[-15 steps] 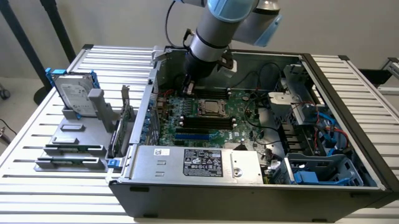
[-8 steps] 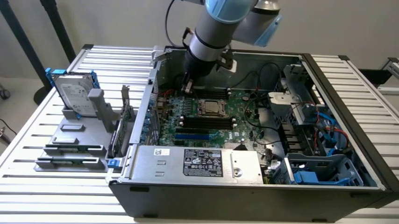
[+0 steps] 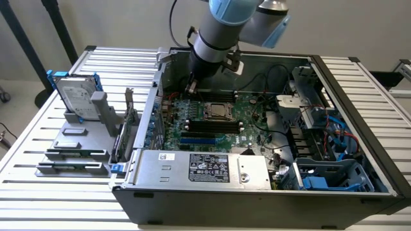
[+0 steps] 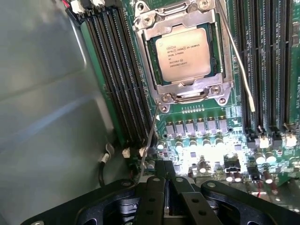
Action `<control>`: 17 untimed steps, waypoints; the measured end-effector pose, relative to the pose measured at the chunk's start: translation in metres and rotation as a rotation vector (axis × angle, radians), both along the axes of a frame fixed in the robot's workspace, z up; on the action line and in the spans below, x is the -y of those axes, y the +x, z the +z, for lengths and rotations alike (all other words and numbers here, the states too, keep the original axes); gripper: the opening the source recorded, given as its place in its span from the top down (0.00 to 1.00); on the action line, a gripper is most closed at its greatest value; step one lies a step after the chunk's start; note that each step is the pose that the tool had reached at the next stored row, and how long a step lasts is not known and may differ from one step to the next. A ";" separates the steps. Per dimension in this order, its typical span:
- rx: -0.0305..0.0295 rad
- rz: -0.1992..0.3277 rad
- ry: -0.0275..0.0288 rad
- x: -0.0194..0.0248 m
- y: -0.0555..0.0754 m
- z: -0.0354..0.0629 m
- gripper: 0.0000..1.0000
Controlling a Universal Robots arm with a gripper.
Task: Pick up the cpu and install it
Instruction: 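Install the first cpu locking lever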
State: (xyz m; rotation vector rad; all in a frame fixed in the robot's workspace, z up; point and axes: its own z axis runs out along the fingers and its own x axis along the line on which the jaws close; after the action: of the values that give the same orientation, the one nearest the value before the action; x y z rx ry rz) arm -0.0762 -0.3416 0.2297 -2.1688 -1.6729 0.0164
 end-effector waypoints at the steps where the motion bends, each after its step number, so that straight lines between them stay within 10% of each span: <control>1: 0.0000 -0.012 0.0028 0.0000 0.000 0.0003 0.89; 11: -0.0006 -0.104 0.0401 0.0001 -0.002 0.0096 0.89; 17: 0.0006 -0.166 0.0414 0.0002 -0.002 0.0115 0.89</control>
State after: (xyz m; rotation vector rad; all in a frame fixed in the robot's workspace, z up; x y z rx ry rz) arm -0.0781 -0.3418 0.2412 -2.2692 -1.4748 -0.0648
